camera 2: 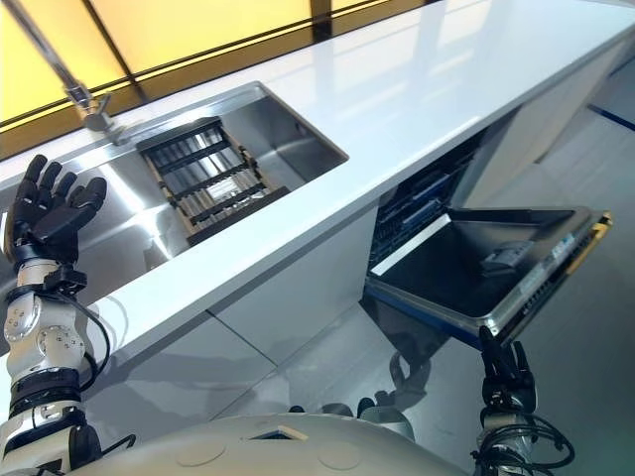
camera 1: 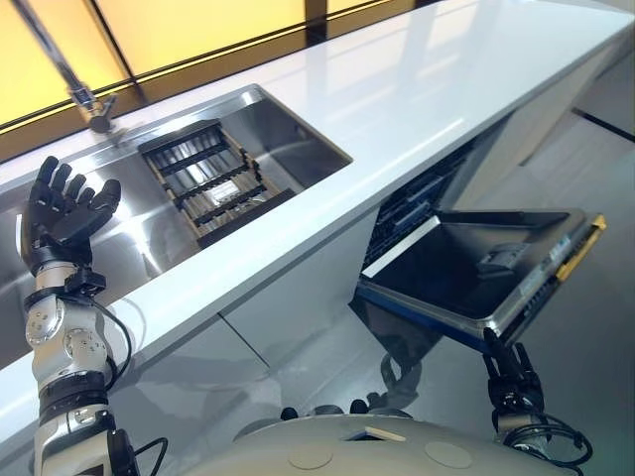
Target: Pick up plates and place into dishwasher.
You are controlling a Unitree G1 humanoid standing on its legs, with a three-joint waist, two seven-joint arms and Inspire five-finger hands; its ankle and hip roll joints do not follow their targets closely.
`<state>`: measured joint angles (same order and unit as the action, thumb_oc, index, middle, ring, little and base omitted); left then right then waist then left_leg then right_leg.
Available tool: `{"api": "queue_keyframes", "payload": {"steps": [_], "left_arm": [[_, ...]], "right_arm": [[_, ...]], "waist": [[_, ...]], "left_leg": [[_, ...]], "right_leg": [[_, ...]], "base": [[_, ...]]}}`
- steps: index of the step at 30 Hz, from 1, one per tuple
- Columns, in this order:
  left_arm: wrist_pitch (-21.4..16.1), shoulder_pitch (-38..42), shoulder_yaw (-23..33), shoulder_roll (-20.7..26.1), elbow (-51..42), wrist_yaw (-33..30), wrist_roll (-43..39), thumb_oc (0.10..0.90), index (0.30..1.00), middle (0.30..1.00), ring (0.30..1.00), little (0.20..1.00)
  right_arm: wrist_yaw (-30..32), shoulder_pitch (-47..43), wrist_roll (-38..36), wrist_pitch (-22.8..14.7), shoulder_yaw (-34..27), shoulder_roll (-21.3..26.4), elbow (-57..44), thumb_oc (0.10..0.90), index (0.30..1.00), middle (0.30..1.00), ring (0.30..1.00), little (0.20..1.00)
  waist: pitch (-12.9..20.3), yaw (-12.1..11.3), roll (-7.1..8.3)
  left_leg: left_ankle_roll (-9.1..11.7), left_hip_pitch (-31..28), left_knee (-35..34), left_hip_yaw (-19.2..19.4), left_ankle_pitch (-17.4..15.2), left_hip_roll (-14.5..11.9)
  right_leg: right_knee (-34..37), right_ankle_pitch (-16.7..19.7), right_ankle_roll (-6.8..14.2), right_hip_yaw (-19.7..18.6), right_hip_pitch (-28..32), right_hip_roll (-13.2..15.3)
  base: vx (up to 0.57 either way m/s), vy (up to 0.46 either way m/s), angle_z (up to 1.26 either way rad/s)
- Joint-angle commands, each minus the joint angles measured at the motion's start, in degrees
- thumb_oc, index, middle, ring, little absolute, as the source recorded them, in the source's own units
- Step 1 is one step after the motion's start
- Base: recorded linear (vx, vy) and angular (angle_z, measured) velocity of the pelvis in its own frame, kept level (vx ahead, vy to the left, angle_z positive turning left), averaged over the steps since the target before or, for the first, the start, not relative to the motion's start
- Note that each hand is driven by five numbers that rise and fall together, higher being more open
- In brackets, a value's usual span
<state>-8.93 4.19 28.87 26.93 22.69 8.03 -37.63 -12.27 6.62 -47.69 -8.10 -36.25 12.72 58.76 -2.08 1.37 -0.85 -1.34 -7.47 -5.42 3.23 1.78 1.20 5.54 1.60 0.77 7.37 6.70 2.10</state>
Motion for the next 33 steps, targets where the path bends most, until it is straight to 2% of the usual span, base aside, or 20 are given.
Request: {"api": "queue_keyframes", "payload": {"steps": [1, 9, 12, 18, 22, 27, 33], "left_arm": [[-4.15, 4.31, 0.36, 2.17, -5.21, 1.69, 2.08, 0.8, 0.9, 0.9, 0.9, 0.9], [-0.42, 2.33, 1.04, 0.11, -9.1, 1.37, 3.08, 0.8, 0.9, 0.9, 0.9, 0.9], [1.08, 1.58, 0.86, -0.49, -10.44, 1.41, 2.88, 0.8, 0.9, 0.9, 0.9, 0.9], [1.64, -0.21, 0.36, -0.76, -11.14, 1.23, 1.82, 0.8, 0.9, 0.9, 0.9, 0.9], [1.72, -1.32, -0.56, -1.1, -11.26, 1.07, 1.49, 0.8, 0.9, 0.9, 0.9, 0.9], [2.52, -2.31, -2.01, -1.53, -11.55, 0.84, 1.34, 0.8, 0.9, 0.9, 0.9, 0.9], [2.79, -2.57, -3.83, -0.81, -11.6, 0.66, 0.3, 0.8, 0.9, 0.9, 0.9, 0.9]], "right_arm": [[-8.55, -5.03, -0.71, 0.64, -1.27, 3.64, 0.86, 0.8, 0.9, 0.9, 0.9, 0.9], [-14.16, -7.56, -1.66, 2.43, 0.91, 6.58, -2.81, 0.8, 0.9, 0.9, 0.9, 0.9], [-14.96, -9.35, -3.0, 1.23, 2.1, 7.46, -6.57, 0.8, 0.9, 0.9, 0.9, 0.9], [-17.15, -12.64, -4.34, -0.61, 4.94, 6.84, -16.09, 0.8, 0.9, 0.9, 0.9, 0.9], [-17.47, -15.4, -7.0, 0.1, 5.75, 7.03, -21.05, 0.8, 0.9, 0.9, 0.9, 0.9], [-17.26, -19.22, -13.1, 2.8, 7.05, 6.36, -27.67, 0.8, 0.9, 0.9, 0.9, 0.9], [-17.4, -22.48, -15.44, 4.74, 9.97, 6.37, -32.38, 0.8, 0.9, 0.9, 0.9, 0.9]], "waist": [[3.35, -1.5, -1.99], [1.03, -2.84, -3.34], [0.42, -3.4, -3.7], [0.24, -3.85, -3.94], [0.69, -4.44, -3.89], [1.41, -5.29, -3.97], [2.08, -6.46, -3.75]], "left_leg": [[-0.88, 0.95, 0.42, -4.13, -4.01, 2.76], [-0.45, 0.21, 0.42, -5.73, -3.03, 2.9], [-0.27, -0.04, 0.42, -5.98, -2.55, 2.86], [0.02, -0.89, 0.42, -5.59, -2.5, 2.58], [0.17, -1.75, 0.42, -5.4, -2.8, 2.48], [-0.11, -2.4, 0.43, -5.95, -2.37, 2.63], [-0.19, -2.55, 0.54, -6.76, -2.46, 2.79]], "right_leg": [[-7.24, -7.52, 0.52, 3.04, -2.02, -2.35], [-8.77, -7.95, 0.22, 4.78, -1.66, -1.72], [-8.64, -7.49, 0.28, 5.28, -1.17, -1.46], [-7.62, -6.7, 0.66, 5.88, 0.05, -1.06], [-7.25, -6.65, 1.0, 6.45, 1.04, -0.66], [-7.59, -6.36, 1.02, 7.02, 1.39, -0.33], [-7.28, -6.43, 0.91, 7.41, 1.73, -0.38]], "base": [[0.07, 0.022, 0.21], [0.08, 0.038, 0.13], [0.1, 0.044, 0.09], [0.1, 0.031, 0.0], [0.1, 0.018, -0.03], [0.1, 0.014, -0.03], [0.04, 0.002, -0.01]]}}
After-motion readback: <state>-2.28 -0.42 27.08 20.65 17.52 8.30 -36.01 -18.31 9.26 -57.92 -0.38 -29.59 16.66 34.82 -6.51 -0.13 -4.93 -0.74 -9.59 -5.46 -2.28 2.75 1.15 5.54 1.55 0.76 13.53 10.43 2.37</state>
